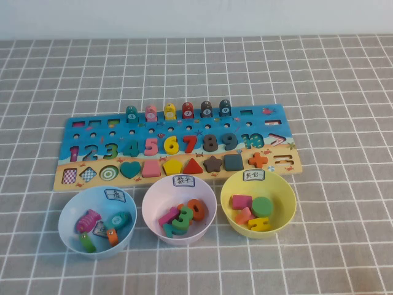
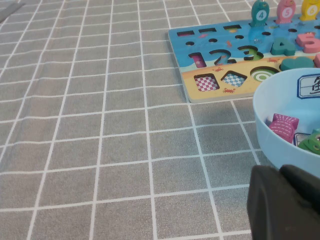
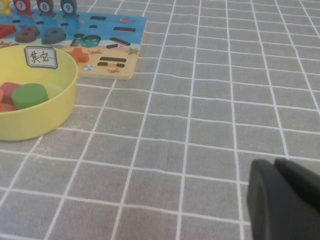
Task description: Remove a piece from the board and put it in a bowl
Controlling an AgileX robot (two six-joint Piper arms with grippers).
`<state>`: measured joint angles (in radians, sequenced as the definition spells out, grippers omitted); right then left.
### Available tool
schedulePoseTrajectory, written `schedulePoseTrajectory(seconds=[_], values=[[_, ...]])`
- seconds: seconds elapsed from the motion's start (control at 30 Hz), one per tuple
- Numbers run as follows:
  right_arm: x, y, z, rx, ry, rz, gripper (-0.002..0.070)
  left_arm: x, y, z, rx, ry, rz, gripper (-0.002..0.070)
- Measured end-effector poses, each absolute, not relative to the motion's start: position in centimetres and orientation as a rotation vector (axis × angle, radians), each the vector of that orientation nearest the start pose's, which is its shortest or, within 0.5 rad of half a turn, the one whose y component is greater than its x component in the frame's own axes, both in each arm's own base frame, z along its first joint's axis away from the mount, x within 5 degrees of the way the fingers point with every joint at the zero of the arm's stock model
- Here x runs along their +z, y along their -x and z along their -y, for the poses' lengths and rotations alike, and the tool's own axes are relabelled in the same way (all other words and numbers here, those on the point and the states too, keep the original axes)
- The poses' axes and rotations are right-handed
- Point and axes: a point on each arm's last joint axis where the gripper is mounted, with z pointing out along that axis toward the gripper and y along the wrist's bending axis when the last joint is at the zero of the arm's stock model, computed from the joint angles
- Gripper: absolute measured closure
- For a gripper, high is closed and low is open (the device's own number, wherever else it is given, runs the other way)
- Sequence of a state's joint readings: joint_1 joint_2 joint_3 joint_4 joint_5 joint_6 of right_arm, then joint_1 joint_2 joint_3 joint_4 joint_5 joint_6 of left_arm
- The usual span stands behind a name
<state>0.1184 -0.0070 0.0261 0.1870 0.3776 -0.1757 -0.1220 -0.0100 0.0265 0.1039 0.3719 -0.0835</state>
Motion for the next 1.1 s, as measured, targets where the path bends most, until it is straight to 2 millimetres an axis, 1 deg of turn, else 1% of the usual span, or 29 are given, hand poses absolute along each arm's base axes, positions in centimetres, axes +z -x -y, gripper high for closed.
schedulePoseTrajectory(seconds=[1.1], values=[[17.14,-5.15,-1.24,0.145,0.160,-1.869,0.0694,17.36,-5.33,0.25,-0.018,-0.117,-1.843,0.0676]])
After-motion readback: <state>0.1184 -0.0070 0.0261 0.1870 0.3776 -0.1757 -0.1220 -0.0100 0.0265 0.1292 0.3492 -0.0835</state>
